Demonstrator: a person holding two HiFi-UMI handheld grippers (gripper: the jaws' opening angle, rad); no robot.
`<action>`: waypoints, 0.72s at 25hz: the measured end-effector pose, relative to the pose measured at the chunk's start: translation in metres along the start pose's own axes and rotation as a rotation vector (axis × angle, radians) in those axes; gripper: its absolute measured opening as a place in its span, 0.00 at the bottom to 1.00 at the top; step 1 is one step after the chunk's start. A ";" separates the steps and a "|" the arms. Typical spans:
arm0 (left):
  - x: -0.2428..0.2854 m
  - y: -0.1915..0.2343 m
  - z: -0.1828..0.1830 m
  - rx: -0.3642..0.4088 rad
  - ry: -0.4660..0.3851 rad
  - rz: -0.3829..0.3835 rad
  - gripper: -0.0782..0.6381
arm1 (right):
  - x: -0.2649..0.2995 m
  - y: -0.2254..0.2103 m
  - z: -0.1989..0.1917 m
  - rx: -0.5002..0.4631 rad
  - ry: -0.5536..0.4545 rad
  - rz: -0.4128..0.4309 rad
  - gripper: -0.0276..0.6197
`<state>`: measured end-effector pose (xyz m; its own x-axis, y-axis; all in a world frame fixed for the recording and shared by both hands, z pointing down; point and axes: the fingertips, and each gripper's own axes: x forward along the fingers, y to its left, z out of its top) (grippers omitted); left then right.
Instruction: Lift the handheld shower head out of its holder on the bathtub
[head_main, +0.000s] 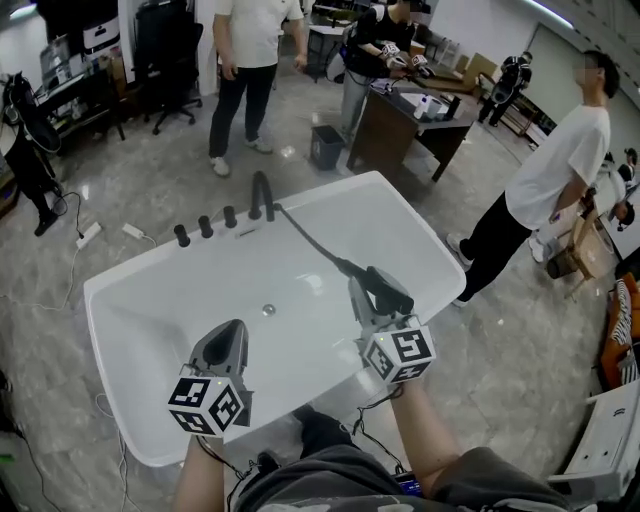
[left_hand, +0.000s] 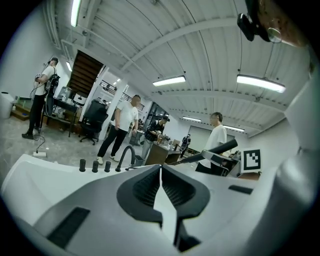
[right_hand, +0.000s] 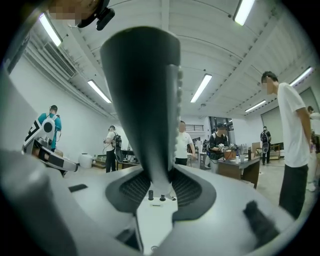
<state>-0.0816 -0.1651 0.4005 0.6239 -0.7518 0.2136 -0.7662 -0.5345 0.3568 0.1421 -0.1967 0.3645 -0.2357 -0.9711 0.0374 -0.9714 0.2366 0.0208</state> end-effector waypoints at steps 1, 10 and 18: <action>-0.011 -0.001 0.000 -0.002 -0.004 -0.005 0.14 | -0.009 0.008 0.003 0.000 -0.003 -0.008 0.26; -0.110 -0.010 -0.007 0.004 -0.017 -0.043 0.14 | -0.099 0.077 0.023 -0.017 -0.030 -0.057 0.26; -0.152 -0.024 -0.005 0.038 -0.029 -0.098 0.14 | -0.159 0.106 0.034 0.008 -0.061 -0.077 0.26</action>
<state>-0.1570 -0.0363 0.3641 0.6920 -0.7056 0.1525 -0.7071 -0.6201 0.3397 0.0756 -0.0179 0.3266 -0.1612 -0.9866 -0.0252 -0.9869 0.1609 0.0134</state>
